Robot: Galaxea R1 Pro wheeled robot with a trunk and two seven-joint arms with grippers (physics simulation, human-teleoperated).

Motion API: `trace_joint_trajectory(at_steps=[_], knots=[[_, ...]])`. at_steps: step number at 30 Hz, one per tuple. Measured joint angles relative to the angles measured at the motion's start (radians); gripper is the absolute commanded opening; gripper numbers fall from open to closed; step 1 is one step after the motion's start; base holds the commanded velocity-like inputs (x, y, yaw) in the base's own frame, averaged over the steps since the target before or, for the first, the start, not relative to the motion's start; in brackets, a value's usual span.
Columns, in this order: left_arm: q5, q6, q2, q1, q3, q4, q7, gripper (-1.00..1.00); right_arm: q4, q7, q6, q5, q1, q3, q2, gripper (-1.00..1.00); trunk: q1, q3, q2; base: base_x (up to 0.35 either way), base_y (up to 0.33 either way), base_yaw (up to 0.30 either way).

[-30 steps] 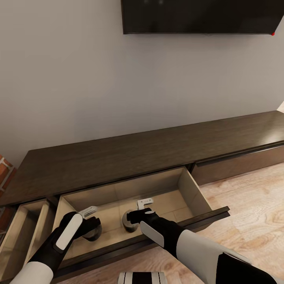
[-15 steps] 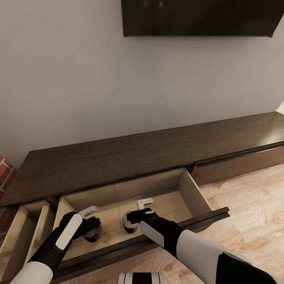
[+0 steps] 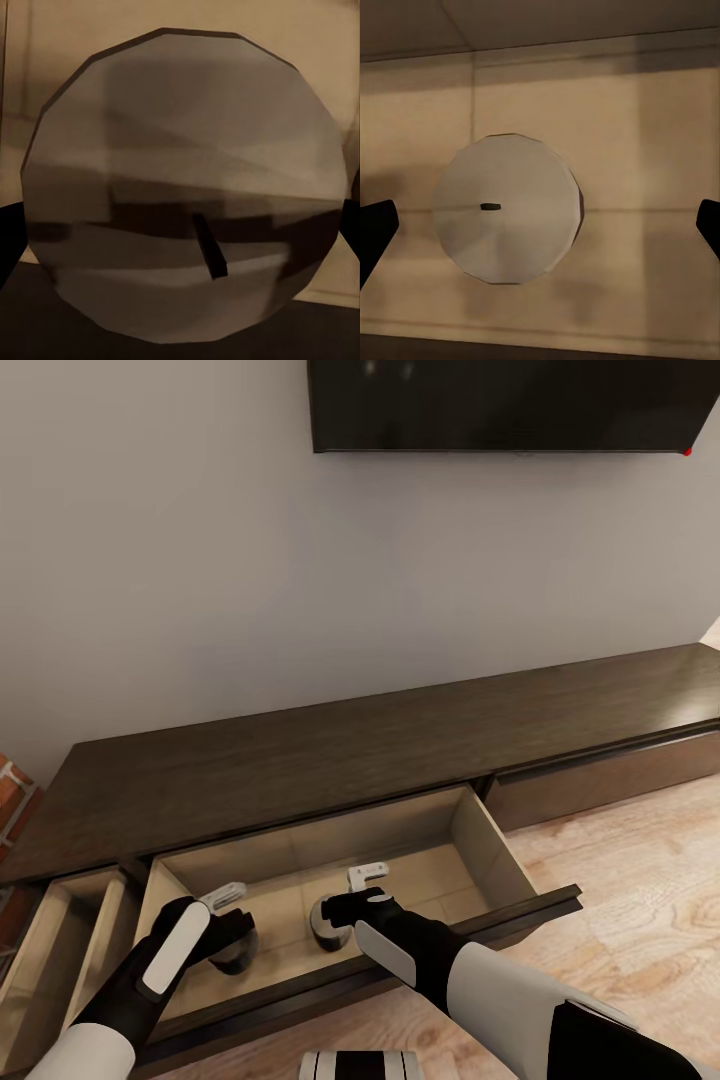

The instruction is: Place each of the two pumpkins and all three candles from the living room inside a cabinet in the living room (use any cabinet), then make sure every cabinet is closed, and position the cauldron so it is next to a table in the living room.

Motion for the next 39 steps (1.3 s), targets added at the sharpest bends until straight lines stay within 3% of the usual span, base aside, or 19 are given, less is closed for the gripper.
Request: trace_joint_trajectory(at_steps=[5,12,25,30,35,39], knots=[[-0.008,-0.013,0.000,0.000,-0.006,0.000,-0.001,1.00,0.000,0.000,0.000,0.000,0.000,0.000,0.000,1.00,0.000,0.000,0.000,0.000,0.000,0.000],[-0.055,-0.095,-0.003,0.000,-0.014,0.005,-0.004,1.00,0.000,0.000,0.000,0.000,0.000,0.000,0.000,1.00,0.000,0.000,0.000,0.000,0.000,0.000],[-0.055,-0.099,-0.003,0.000,-0.007,0.008,-0.012,1.00,0.000,0.000,0.000,0.000,0.000,0.000,0.000,1.00,0.000,0.000,0.000,0.000,0.000,0.000],[-0.038,-0.071,0.000,0.000,0.002,0.010,-0.007,1.00,0.000,0.000,0.000,0.000,0.000,0.000,0.000,1.00,0.000,0.000,0.000,0.000,0.000,0.000],[0.009,0.049,0.001,0.000,0.041,0.005,-0.006,1.00,0.000,0.000,0.000,0.000,0.000,0.000,0.000,1.00,0.000,0.000,0.000,0.000,0.000,0.000],[0.021,0.081,0.002,0.000,0.052,0.004,-0.005,1.00,0.000,0.000,0.000,0.000,0.000,0.000,0.000,1.00,0.000,0.000,0.000,0.000,0.000,0.000]])
